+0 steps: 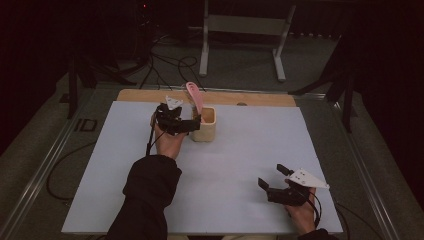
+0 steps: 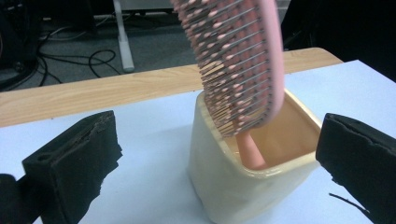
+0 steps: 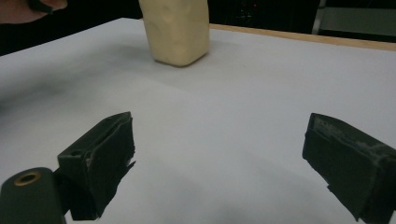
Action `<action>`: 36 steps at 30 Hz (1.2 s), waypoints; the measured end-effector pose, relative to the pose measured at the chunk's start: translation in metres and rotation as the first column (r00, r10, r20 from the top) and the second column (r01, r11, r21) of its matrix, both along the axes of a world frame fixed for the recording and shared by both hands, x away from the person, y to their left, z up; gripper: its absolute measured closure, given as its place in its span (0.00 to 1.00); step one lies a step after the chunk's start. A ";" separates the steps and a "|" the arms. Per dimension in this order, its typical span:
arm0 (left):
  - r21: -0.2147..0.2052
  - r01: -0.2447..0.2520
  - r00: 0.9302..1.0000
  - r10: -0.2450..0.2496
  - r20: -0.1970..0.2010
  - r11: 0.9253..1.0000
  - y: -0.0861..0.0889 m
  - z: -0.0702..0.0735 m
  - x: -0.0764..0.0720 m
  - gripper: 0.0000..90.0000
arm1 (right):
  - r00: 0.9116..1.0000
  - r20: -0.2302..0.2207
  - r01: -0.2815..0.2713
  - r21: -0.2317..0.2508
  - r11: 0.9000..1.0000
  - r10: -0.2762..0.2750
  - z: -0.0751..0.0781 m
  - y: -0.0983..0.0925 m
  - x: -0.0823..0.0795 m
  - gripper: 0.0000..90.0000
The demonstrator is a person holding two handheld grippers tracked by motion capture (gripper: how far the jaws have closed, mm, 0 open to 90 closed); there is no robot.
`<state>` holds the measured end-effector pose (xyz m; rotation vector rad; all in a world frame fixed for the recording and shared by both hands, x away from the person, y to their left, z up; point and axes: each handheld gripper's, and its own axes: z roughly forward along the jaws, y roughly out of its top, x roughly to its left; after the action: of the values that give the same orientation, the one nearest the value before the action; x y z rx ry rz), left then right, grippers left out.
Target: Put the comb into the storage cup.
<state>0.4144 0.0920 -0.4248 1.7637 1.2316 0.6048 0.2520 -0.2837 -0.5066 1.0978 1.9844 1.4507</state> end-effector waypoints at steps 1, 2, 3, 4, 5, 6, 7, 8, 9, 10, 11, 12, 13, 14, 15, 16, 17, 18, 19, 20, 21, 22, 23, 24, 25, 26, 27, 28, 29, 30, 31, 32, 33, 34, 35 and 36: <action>-0.001 0.002 1.000 -0.002 0.001 1.000 0.000 0.002 -0.001 0.00 | 1.000 0.001 0.000 -0.001 1.000 0.000 0.000 0.000 0.000 0.10; 0.002 0.005 1.000 -0.005 0.003 1.000 0.001 0.003 -0.003 0.00 | 1.000 0.001 0.000 -0.001 1.000 0.000 0.000 0.000 0.000 0.10; 0.005 0.011 1.000 -0.011 0.006 1.000 0.002 0.005 -0.005 0.00 | 1.000 0.000 0.000 0.000 1.000 0.000 0.000 0.000 0.000 0.10; 0.007 0.018 1.000 -0.018 0.011 1.000 0.002 0.007 -0.007 0.00 | 1.000 0.000 -0.001 0.000 1.000 0.001 0.000 0.000 0.000 0.10; 0.012 0.024 1.000 -0.024 0.015 1.000 0.003 0.009 -0.009 0.00 | 1.000 0.000 -0.002 0.001 1.000 0.002 0.000 0.000 0.000 0.10; 0.018 0.028 0.999 -0.028 0.020 0.999 0.003 0.010 -0.011 0.00 | 1.000 0.000 -0.002 0.000 1.000 0.002 0.000 0.000 0.000 0.10; 0.023 0.036 0.999 -0.037 0.025 0.999 0.003 0.012 -0.013 0.00 | 1.000 0.000 -0.002 -0.001 1.000 0.002 0.000 0.000 0.000 0.10; 0.029 0.043 0.999 -0.044 0.029 0.999 0.004 0.013 -0.015 0.00 | 1.000 0.000 -0.004 -0.002 1.000 0.004 0.000 0.000 0.000 0.10; 0.036 0.049 0.998 -0.050 0.033 0.998 0.004 0.014 -0.017 0.00 | 1.000 0.001 -0.003 -0.003 1.000 0.003 0.000 0.000 0.000 0.10; 0.040 0.059 0.997 -0.060 0.038 0.997 0.005 0.016 -0.019 0.00 | 1.000 0.001 -0.004 -0.002 1.000 0.004 0.000 0.001 0.000 0.10; 0.043 0.062 0.997 -0.063 0.037 0.997 0.005 0.017 -0.021 0.00 | 1.000 0.001 -0.005 -0.003 1.000 0.005 0.000 0.001 0.000 0.10; 0.048 0.063 0.997 -0.065 0.040 0.997 0.006 0.018 -0.023 0.00 | 1.000 0.001 -0.004 -0.003 1.000 0.004 0.000 0.001 0.000 0.10; 0.047 0.066 0.997 -0.068 0.043 0.997 0.007 0.019 -0.025 0.00 | 1.000 0.000 -0.005 -0.004 1.000 0.005 0.000 0.001 0.000 0.10; 0.048 0.074 0.996 -0.076 0.045 0.996 0.009 0.020 -0.027 0.00 | 1.000 0.000 -0.005 -0.003 1.000 0.005 0.000 0.001 0.000 0.10; 0.048 0.077 0.996 -0.079 0.045 0.996 0.010 0.021 -0.029 0.00 | 1.000 -0.003 -0.004 -0.004 1.000 0.004 0.000 0.001 0.000 0.10; 0.050 0.081 0.995 -0.083 0.049 0.995 0.012 0.022 -0.031 0.00 | 1.000 -0.002 -0.005 -0.004 1.000 0.004 -0.001 0.001 0.000 0.10; 0.052 0.084 0.995 -0.087 0.051 0.995 0.014 0.023 -0.033 0.00 | 1.000 -0.001 -0.005 -0.004 1.000 0.005 0.000 0.001 0.000 0.10; 0.057 0.091 0.994 -0.094 0.052 0.994 0.016 0.024 -0.035 0.00 | 1.000 -0.002 -0.005 -0.003 1.000 0.005 0.000 0.001 0.000 0.10; 0.060 0.096 0.994 -0.099 0.055 0.994 0.017 0.025 -0.037 0.00 | 1.000 -0.001 -0.006 -0.002 1.000 0.006 -0.001 0.001 0.000 0.10; 0.061 0.099 0.993 -0.103 0.058 0.993 0.019 0.026 -0.039 0.00 | 1.000 0.000 -0.005 -0.004 1.000 0.005 -0.001 0.001 0.001 0.10; 0.070 0.107 0.992 -0.111 0.057 0.992 0.021 0.027 -0.041 0.00 | 1.000 -0.003 -0.005 -0.002 1.000 0.005 -0.001 0.001 0.000 0.10; 0.072 0.113 0.991 -0.117 0.058 0.991 0.022 0.027 -0.044 0.00 | 1.000 -0.003 -0.006 -0.002 1.000 0.006 -0.001 0.002 0.000 0.10; 0.079 0.123 0.990 -0.127 0.057 0.989 0.024 0.028 -0.046 0.00 | 1.000 -0.001 -0.005 -0.004 1.000 0.005 -0.001 0.002 0.000 0.10; 0.086 0.128 0.990 -0.133 0.056 0.988 0.026 0.027 -0.049 0.00 | 1.000 -0.003 -0.006 -0.005 1.000 0.006 -0.001 0.002 0.000 0.10; 0.094 0.130 0.989 -0.136 0.055 0.987 0.028 0.027 -0.051 0.00 | 1.000 -0.001 -0.007 -0.007 1.000 0.007 -0.001 0.002 0.000 0.10; 0.103 0.134 0.988 -0.140 0.056 0.986 0.029 0.026 -0.054 0.00 | 1.000 -0.001 -0.007 -0.008 1.000 0.007 -0.001 0.002 0.000 0.10; 0.111 0.140 0.988 -0.146 0.055 0.984 0.031 0.025 -0.057 0.00 | 1.000 0.000 -0.007 -0.008 1.000 0.007 -0.001 0.003 0.000 0.10; 0.118 0.141 0.987 -0.148 0.057 0.983 0.033 0.025 -0.059 0.00 | 1.000 -0.001 -0.008 -0.009 1.000 0.008 -0.001 0.003 0.000 0.10; 0.123 0.142 0.987 -0.150 0.058 0.982 0.035 0.024 -0.062 0.00 | 1.000 0.001 -0.009 -0.007 1.000 0.009 -0.001 0.003 0.001 0.10; 0.124 0.143 0.987 -0.151 0.058 0.982 0.037 0.023 -0.064 0.00 | 1.000 0.002 -0.007 -0.010 1.000 0.007 -0.001 0.003 0.000 0.10; 0.119 0.144 0.987 -0.152 0.059 0.982 0.041 0.021 -0.067 0.00 | 1.000 0.000 -0.006 -0.009 1.000 0.006 -0.001 0.004 0.000 0.10; 0.117 0.145 0.986 -0.153 0.060 0.983 0.043 0.020 -0.068 0.00 | 1.000 -0.001 -0.006 -0.010 1.000 0.006 -0.001 0.004 0.000 0.10; 0.113 0.143 0.987 -0.150 0.061 0.983 0.045 0.019 -0.071 0.00 | 1.000 0.000 -0.006 -0.009 1.000 0.006 -0.001 0.005 0.000 0.10; 0.114 0.142 0.987 -0.150 0.063 0.983 0.049 0.018 -0.073 0.00 | 1.000 0.000 -0.008 -0.009 1.000 0.008 -0.001 0.005 0.000 0.10; 0.113 0.140 0.987 -0.148 0.065 0.984 0.051 0.017 -0.075 0.00 | 1.000 0.001 -0.009 -0.011 1.000 0.009 -0.001 0.005 0.000 0.10; 0.109 0.139 0.987 -0.147 0.068 0.984 0.054 0.016 -0.077 0.00 | 1.000 0.001 -0.010 -0.011 1.000 0.010 -0.001 0.005 0.000 0.10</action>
<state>0.3375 0.1456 -0.4090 1.8798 1.0276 0.6560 0.2522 -0.2782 -0.5073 1.0837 1.9976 1.4439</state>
